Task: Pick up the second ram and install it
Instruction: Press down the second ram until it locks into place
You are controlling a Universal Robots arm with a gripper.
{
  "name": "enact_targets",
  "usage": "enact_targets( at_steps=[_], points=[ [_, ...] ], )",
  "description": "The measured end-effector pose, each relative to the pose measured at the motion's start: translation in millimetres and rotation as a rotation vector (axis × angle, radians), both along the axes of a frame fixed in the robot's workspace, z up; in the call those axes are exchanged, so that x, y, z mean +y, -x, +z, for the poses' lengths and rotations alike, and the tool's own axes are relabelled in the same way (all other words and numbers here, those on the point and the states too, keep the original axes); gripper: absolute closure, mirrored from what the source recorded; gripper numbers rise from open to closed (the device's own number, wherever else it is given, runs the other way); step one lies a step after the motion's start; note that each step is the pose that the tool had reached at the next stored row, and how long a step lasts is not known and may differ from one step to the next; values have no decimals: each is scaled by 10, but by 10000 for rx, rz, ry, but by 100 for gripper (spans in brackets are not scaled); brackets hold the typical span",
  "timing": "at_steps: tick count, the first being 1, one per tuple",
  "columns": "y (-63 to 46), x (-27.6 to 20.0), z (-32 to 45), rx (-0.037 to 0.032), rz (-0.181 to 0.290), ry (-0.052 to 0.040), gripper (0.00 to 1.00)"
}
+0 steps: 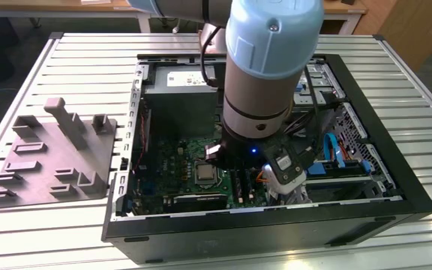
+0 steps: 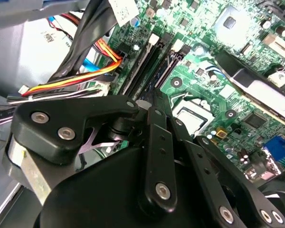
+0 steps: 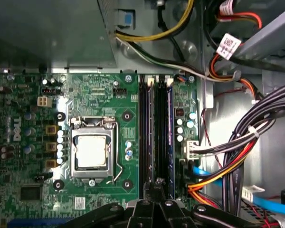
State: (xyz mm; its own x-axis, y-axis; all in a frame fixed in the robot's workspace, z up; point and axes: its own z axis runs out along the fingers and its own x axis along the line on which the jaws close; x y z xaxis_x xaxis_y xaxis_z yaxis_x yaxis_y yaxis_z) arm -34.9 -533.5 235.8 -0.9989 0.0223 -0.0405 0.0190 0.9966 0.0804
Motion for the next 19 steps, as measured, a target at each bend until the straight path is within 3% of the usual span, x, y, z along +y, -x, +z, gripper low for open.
enact_targets(
  at_steps=[9, 19],
  points=[
    [0, -2, -110, 1, 1, 9, 90],
    [0, -3, -155, 3, 2, 16, 90]
  ],
)
